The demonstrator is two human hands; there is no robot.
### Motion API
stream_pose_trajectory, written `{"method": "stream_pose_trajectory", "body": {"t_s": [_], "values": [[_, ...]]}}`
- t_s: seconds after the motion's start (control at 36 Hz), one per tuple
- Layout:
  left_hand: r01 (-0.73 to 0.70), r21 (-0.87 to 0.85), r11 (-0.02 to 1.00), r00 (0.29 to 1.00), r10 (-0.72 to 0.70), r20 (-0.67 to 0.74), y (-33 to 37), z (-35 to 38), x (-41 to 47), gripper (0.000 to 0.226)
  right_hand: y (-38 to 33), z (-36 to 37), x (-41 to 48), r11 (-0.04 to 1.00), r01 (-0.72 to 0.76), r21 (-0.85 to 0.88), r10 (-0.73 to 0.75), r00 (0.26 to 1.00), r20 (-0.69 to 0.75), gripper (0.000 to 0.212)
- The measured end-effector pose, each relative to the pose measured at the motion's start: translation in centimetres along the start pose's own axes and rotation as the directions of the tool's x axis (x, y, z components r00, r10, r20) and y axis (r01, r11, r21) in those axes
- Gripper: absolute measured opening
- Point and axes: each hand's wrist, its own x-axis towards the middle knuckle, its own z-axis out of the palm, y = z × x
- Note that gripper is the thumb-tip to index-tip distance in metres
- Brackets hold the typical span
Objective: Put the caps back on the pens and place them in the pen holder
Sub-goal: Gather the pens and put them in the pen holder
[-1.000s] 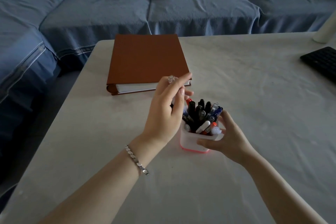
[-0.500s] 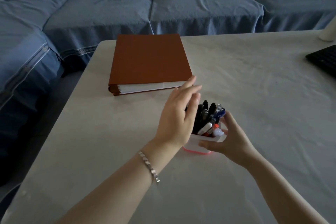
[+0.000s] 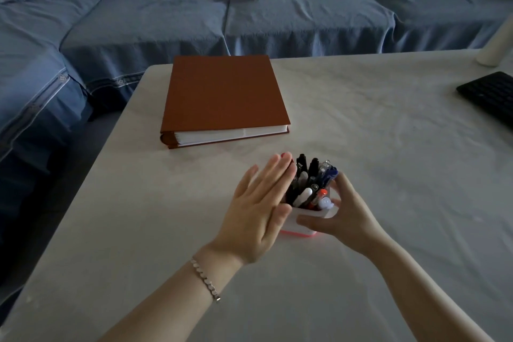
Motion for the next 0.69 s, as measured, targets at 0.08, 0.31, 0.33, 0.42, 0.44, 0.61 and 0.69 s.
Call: {"method": "stream_pose_trajectory", "body": {"t_s": [0.08, 0.31, 0.33, 0.42, 0.44, 0.61, 0.69], "values": [[0.089, 0.011, 0.996, 0.996, -0.089, 0.028, 0.3, -0.2, 1.3, 0.053, 0.1, -0.1, 0.0, 1.000, 0.003, -0.008, -0.003, 1.000, 0.009, 0.093], [0.477, -0.680, 0.557, 0.839, -0.519, 0.164, 0.2, -1.9, 3.7, 0.043, -0.4, 0.1, -0.7, 0.998, -0.037, -0.041, 0.037, 0.999, 0.010, 0.089], [0.520, -0.700, 0.489, 0.808, -0.548, 0.217, -0.4, -1.8, 3.1, 0.048, -0.6, 0.2, -1.0, 0.998, -0.038, -0.047, 0.038, 0.999, -0.005, 0.090], [0.660, -0.623, 0.420, 0.734, -0.541, 0.412, -1.6, -1.1, 1.2, 0.066, -0.8, 0.3, -1.8, 0.996, -0.069, -0.057, 0.066, 0.996, -0.060, 0.087], [0.687, -0.584, 0.434, 0.720, -0.518, 0.462, -1.8, -0.8, 0.6, 0.072, -0.8, 0.3, -1.9, 0.995, -0.089, -0.054, 0.085, 0.994, -0.063, 0.082], [0.675, -0.561, 0.480, 0.735, -0.496, 0.461, -1.3, 0.0, 0.0, 0.059, -1.3, -0.1, -1.4, 0.996, -0.083, -0.032, 0.082, 0.996, -0.043, 0.070], [0.661, -0.582, 0.474, 0.746, -0.498, 0.442, -1.8, 0.1, 0.7, 0.058, -1.6, -0.1, -0.1, 0.994, -0.082, -0.070, 0.080, 0.996, -0.030, 0.067]]}}
